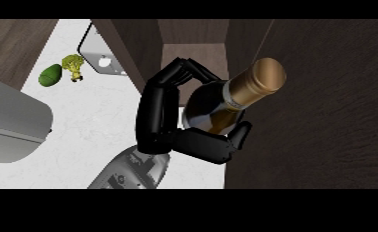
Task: Pick up the wine, place it into the cabinet and close the cabinet
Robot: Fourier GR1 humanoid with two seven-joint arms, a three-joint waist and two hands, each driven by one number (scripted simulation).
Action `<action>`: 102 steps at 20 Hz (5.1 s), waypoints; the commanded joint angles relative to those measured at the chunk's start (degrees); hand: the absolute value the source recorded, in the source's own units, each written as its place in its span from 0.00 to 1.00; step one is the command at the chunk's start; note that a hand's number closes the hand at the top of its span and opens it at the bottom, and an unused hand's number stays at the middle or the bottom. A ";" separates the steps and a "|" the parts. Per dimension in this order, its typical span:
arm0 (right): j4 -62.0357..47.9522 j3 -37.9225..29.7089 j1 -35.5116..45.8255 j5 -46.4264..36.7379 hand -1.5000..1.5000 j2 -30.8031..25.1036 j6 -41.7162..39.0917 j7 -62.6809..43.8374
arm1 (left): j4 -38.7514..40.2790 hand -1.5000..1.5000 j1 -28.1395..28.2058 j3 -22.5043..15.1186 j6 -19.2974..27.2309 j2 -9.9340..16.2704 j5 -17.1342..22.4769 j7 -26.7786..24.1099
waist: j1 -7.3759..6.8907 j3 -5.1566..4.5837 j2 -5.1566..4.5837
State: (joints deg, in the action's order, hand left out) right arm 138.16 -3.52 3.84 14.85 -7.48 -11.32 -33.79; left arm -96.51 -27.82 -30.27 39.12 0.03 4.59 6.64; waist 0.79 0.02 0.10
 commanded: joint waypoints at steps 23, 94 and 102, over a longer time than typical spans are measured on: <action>9.10 0.59 -5.37 4.54 0.00 0.77 -0.60 -1.53 | 20.03 1.00 -1.44 -0.45 4.00 -0.03 10.39 -18.97 | -0.03 0.01 0.02; 2.91 4.26 2.00 3.48 0.00 2.01 1.93 -1.14 | 84.51 1.00 -35.08 33.13 -13.84 0.51 26.57 -49.74 | 2.48 -0.11 -1.25; 3.67 3.94 0.29 3.84 0.00 1.13 0.40 -0.30 | 88.45 0.00 -35.48 32.25 -12.68 1.78 24.49 -50.51 | 2.72 -0.07 -1.20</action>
State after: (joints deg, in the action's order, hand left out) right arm 136.72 0.52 4.71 16.01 -6.05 -11.61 -31.42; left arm -11.05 -64.16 1.30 26.52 -0.03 29.47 -43.85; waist 3.49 0.34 -0.46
